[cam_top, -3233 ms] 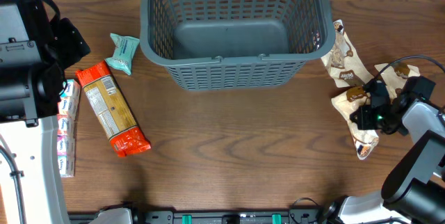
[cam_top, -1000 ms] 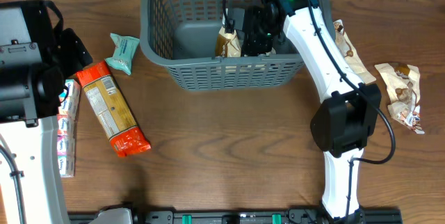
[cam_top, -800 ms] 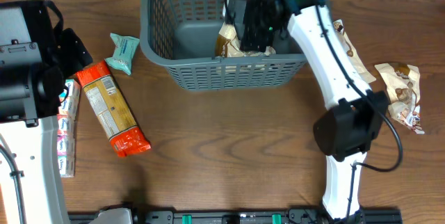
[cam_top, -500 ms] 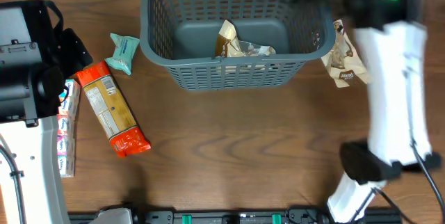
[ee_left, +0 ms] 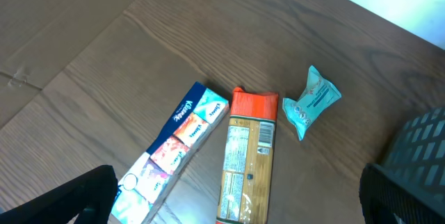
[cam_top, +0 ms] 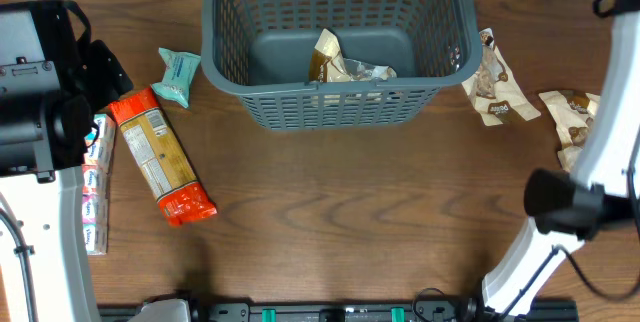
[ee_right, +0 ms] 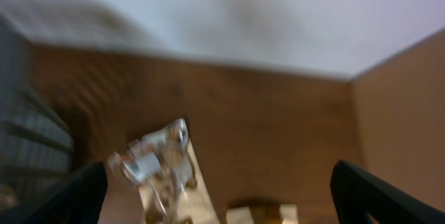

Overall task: Pack container
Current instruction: 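Move the right gripper back and grasp another Pantree pouch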

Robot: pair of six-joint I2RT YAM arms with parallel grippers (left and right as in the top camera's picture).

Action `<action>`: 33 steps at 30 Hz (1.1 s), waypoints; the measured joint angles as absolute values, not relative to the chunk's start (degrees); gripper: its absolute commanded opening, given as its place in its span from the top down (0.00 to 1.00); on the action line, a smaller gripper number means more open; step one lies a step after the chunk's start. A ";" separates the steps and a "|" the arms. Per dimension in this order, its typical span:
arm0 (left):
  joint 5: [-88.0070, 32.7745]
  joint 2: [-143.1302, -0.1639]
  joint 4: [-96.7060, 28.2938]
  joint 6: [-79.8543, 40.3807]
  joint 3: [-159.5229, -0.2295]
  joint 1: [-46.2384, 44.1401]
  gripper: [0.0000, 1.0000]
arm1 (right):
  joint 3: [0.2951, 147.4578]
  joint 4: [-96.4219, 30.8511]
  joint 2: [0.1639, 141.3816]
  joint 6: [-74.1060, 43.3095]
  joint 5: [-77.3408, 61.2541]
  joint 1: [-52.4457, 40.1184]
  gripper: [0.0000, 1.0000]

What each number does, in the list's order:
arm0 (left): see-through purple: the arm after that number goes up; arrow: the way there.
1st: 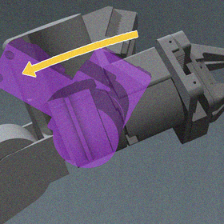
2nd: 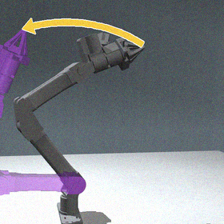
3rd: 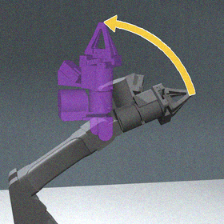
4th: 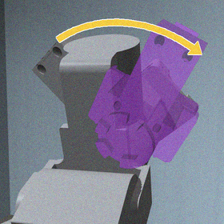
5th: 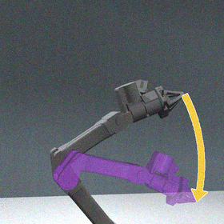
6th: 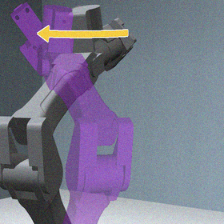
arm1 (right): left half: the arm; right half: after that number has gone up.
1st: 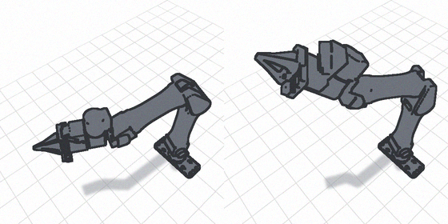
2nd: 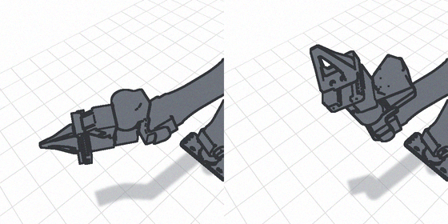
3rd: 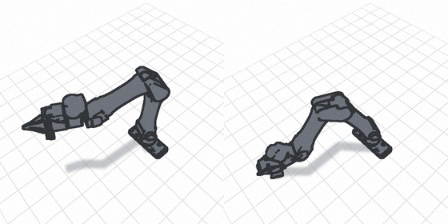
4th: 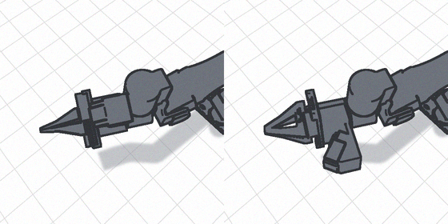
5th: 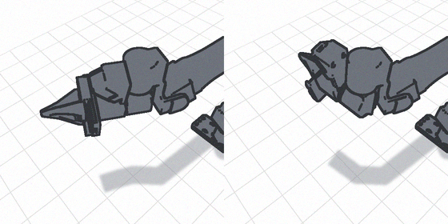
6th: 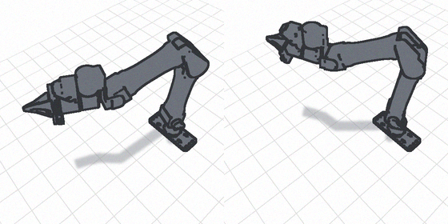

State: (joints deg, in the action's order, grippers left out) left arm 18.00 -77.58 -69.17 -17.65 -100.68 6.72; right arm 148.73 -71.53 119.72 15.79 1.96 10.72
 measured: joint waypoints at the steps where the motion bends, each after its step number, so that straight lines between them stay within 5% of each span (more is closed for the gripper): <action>1: 18.02 -77.58 -69.17 -17.76 -100.68 6.72 0.00 | 148.57 -72.27 121.58 15.86 2.42 10.87 0.05; 19: 18.02 -77.58 -69.17 -17.82 -100.68 6.72 0.00 | 148.27 -80.60 146.12 19.75 3.66 10.96 0.01; 33: 18.02 -77.58 -69.08 -17.82 -100.68 6.70 0.00 | 148.22 -83.55 149.84 21.63 3.68 10.96 0.01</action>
